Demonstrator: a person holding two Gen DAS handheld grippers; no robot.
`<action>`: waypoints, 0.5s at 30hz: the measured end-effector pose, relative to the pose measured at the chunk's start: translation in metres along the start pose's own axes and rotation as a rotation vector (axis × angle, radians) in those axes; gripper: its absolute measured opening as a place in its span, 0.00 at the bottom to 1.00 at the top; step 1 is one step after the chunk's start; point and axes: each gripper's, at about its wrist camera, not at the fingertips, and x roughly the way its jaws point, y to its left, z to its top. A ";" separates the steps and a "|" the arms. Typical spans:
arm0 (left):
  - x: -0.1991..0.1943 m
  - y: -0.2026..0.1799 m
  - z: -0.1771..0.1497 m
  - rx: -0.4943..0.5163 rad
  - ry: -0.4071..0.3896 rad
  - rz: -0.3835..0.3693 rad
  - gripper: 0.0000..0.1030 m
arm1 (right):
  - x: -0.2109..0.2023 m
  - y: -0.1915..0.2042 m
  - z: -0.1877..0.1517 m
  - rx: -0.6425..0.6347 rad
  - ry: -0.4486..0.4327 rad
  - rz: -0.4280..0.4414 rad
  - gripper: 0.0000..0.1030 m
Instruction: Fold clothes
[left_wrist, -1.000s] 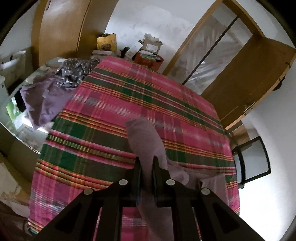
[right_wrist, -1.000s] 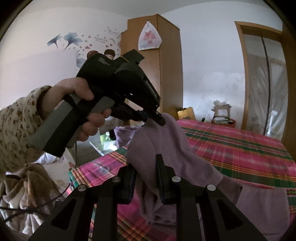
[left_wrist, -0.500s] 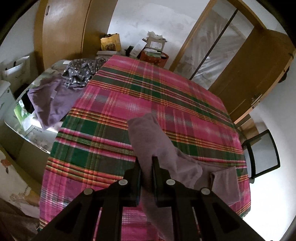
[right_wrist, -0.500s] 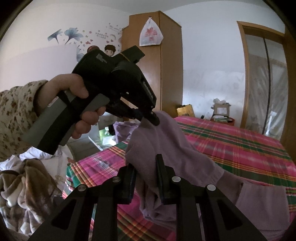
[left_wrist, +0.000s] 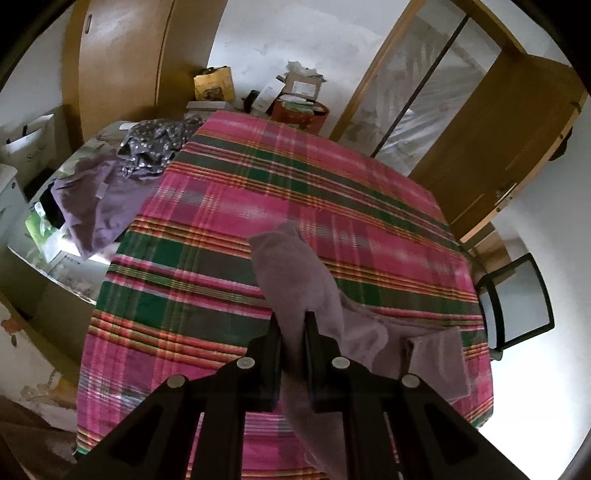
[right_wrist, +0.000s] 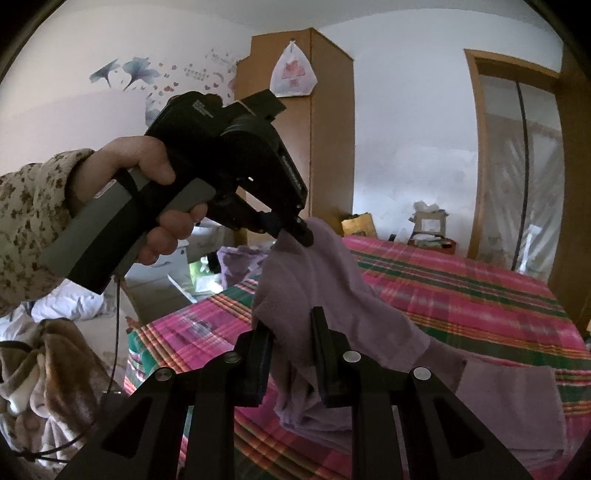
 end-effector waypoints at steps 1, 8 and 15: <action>-0.001 -0.002 0.001 -0.001 -0.002 -0.008 0.10 | -0.002 -0.001 0.000 0.001 -0.006 -0.004 0.20; 0.003 -0.020 0.012 0.015 0.007 -0.019 0.10 | -0.015 -0.011 0.006 0.010 -0.037 -0.040 0.14; 0.009 -0.037 0.018 0.022 0.019 -0.021 0.10 | -0.017 -0.023 0.009 0.065 -0.023 0.009 0.15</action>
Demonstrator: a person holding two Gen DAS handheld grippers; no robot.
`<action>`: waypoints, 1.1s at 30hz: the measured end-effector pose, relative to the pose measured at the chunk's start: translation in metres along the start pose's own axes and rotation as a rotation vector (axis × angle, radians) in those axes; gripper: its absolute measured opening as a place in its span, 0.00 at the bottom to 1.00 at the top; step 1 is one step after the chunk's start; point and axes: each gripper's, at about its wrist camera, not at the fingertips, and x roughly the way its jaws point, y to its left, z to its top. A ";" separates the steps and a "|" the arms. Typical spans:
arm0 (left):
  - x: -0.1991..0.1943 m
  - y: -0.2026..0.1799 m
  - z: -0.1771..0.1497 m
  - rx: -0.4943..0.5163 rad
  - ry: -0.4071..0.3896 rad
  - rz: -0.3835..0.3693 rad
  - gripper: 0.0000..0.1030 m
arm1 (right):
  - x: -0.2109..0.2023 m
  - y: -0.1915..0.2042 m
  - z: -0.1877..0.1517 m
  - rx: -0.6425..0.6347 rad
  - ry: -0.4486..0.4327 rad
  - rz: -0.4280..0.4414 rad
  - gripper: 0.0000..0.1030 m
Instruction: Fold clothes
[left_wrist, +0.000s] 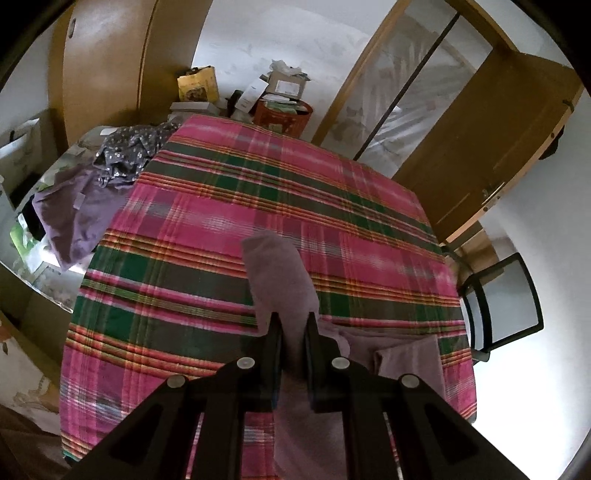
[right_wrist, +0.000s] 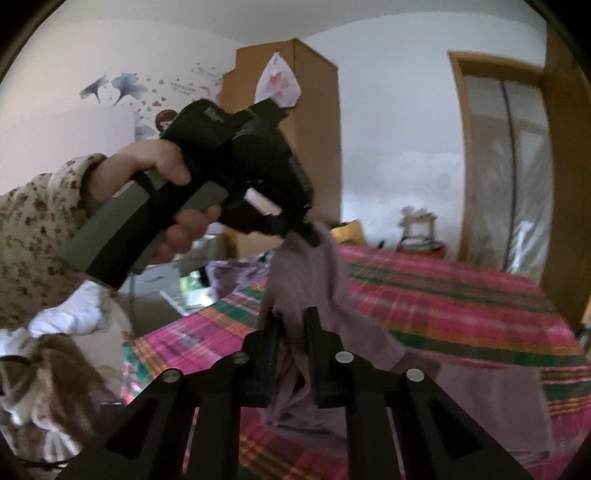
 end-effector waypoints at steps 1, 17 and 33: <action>0.000 -0.001 0.000 -0.001 0.000 -0.004 0.10 | 0.000 -0.002 0.000 0.020 0.000 0.020 0.17; 0.004 0.001 0.002 -0.021 0.023 -0.017 0.10 | 0.018 0.012 -0.001 0.100 0.025 0.102 0.62; 0.008 0.009 0.006 -0.050 0.060 -0.052 0.10 | 0.046 0.064 -0.017 -0.035 0.000 -0.096 0.63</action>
